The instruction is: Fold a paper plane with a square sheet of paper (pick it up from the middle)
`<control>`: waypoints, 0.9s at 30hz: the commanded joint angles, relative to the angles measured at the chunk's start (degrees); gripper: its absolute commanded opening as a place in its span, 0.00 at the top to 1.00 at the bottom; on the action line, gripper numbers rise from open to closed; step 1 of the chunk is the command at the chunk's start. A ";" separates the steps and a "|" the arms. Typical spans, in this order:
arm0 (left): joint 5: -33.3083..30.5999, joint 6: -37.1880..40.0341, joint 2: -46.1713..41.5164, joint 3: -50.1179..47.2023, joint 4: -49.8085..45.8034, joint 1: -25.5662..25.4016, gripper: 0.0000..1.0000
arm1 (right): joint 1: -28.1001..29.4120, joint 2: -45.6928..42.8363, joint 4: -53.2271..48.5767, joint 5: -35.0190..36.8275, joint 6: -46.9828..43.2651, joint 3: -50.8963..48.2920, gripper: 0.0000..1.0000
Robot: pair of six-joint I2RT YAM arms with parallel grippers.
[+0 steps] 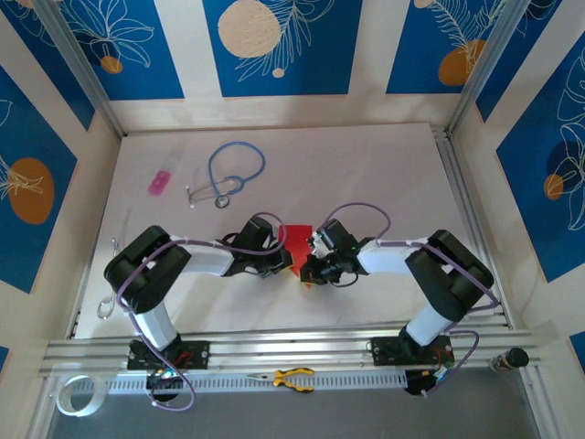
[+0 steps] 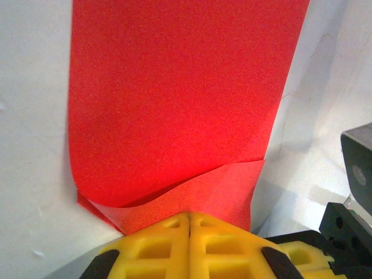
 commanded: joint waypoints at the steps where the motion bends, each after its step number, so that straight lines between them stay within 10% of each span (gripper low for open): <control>1: -2.82 1.75 2.21 -1.18 -2.83 0.05 1.00 | -0.13 -2.45 -3.36 0.11 0.64 -3.72 0.98; 18: -4.76 1.57 4.08 0.44 1.15 -0.05 1.00 | -4.21 -17.70 -5.31 1.45 2.33 -6.30 0.98; 27: -4.83 0.65 3.79 -0.18 3.24 -0.25 1.00 | -4.88 -9.50 -2.06 1.47 6.54 -1.09 0.97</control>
